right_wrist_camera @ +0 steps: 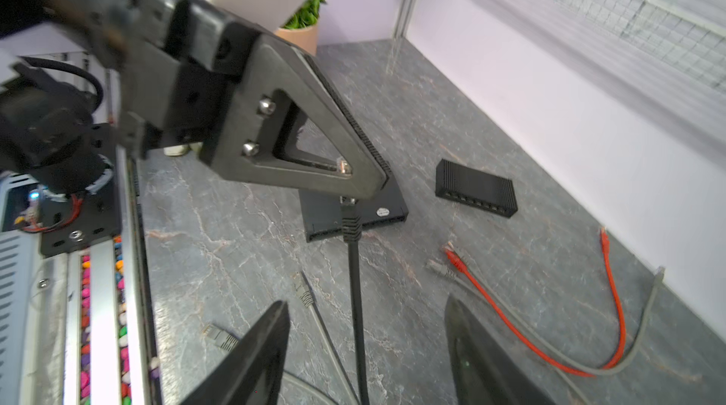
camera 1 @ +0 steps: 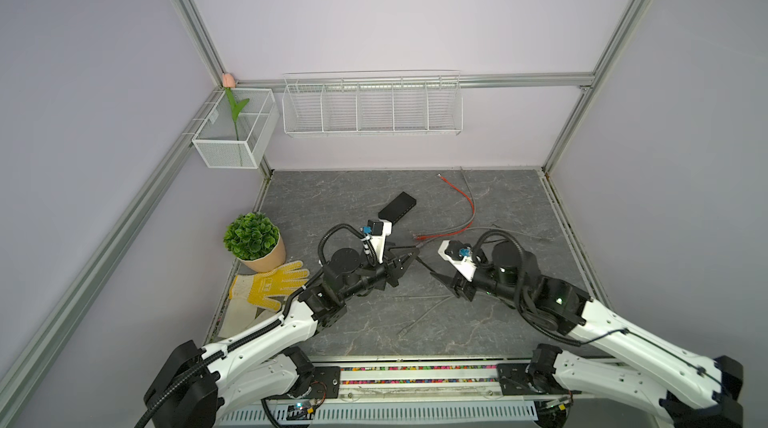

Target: Insert the plug into the switch port

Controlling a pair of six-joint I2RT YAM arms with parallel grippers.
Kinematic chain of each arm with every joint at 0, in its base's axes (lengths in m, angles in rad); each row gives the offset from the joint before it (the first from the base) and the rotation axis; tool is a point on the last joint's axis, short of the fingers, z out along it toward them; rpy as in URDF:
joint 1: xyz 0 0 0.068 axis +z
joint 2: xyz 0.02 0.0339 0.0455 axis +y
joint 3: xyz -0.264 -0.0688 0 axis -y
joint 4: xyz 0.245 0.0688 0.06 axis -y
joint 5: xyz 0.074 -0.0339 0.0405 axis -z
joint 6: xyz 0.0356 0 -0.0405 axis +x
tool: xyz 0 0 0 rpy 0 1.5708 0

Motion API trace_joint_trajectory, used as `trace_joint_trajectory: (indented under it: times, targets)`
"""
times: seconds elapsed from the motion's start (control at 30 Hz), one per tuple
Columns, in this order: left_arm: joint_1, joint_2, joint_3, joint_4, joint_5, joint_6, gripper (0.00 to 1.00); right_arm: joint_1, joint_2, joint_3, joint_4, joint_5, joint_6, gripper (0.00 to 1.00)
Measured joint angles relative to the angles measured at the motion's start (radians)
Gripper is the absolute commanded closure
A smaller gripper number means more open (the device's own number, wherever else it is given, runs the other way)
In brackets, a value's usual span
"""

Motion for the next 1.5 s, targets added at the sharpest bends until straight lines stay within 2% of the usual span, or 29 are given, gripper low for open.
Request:
trace_joint_trajectory:
  times: [0.17,0.37,0.53,0.73,0.83,1.0,1.27,1.5]
  targets:
    - [0.000,-0.031,-0.003,0.003,0.103,0.070,1.00,-0.005,-0.075,0.007,-0.047,-0.153,-0.011,0.25]
    - [0.000,-0.093,0.003,-0.051,0.192,0.170,1.00,-0.015,-0.033,0.090,-0.142,-0.259,-0.020,0.27]
    - [0.000,-0.099,0.032,-0.087,0.240,0.227,1.00,-0.082,0.061,0.171,-0.181,-0.340,-0.002,0.40]
    - [0.000,-0.105,0.050,-0.132,0.298,0.277,1.00,-0.123,0.087,0.173,-0.196,-0.452,0.017,0.32]
    - [0.000,-0.128,0.051,-0.159,0.310,0.292,1.00,-0.126,0.093,0.174,-0.208,-0.480,0.019,0.32]
    - [0.000,-0.168,0.051,-0.169,0.328,0.306,1.00,-0.147,0.149,0.181,-0.242,-0.498,0.002,0.37]
    - [0.000,-0.152,0.052,-0.176,0.362,0.312,1.00,-0.167,0.195,0.193,-0.260,-0.561,-0.026,0.46]
    - [0.000,-0.130,0.052,-0.169,0.380,0.311,1.00,-0.169,0.204,0.212,-0.263,-0.632,-0.053,0.46]
